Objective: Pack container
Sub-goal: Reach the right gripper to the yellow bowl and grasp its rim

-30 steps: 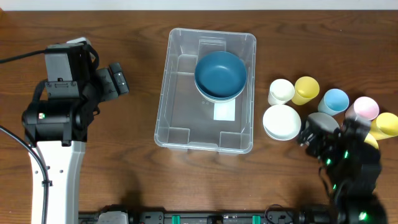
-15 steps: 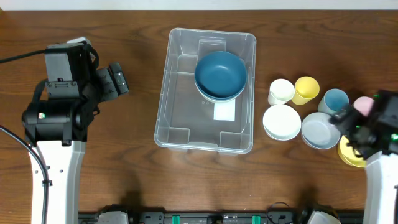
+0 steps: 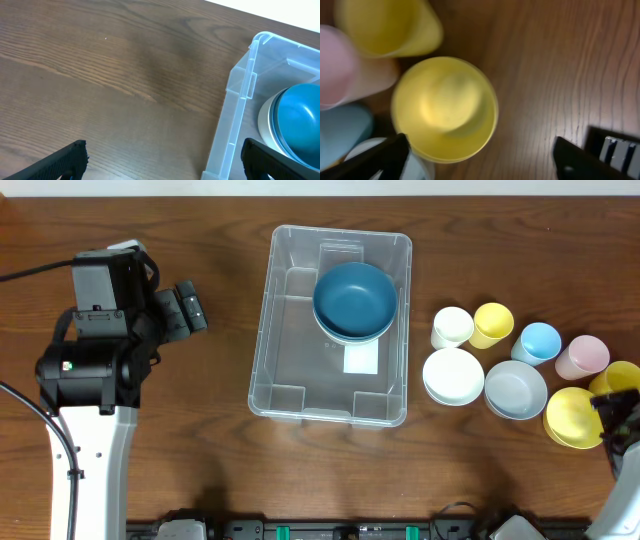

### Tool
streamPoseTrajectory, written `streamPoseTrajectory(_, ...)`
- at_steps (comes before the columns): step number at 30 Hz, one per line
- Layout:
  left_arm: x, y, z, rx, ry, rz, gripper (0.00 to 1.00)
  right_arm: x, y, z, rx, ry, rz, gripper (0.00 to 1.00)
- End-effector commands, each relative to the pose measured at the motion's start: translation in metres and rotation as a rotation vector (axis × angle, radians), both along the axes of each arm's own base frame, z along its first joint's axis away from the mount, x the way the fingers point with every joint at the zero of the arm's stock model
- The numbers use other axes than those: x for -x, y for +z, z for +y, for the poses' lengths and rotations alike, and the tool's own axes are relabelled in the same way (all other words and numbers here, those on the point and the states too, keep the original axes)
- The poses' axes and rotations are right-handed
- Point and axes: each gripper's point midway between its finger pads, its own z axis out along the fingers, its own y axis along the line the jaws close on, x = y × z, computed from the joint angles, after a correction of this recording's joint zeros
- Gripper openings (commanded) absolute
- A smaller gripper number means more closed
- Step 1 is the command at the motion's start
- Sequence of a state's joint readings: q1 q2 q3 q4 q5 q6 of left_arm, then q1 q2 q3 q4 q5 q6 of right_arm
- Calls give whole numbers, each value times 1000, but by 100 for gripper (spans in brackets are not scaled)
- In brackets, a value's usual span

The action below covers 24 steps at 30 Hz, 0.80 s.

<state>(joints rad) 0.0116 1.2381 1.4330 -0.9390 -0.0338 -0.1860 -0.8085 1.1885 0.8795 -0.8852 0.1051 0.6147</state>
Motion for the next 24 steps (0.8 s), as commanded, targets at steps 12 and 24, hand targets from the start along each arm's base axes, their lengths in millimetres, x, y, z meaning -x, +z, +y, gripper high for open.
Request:
streamPoseTrajectory(12,0,-1,4,-8,15,5,98,18,-94,9,-139,-81,70,80)
streamPoseTrajectory(24,0,-1,4,-8,15,5,98,22,-106,13,-176,-71,109,45)
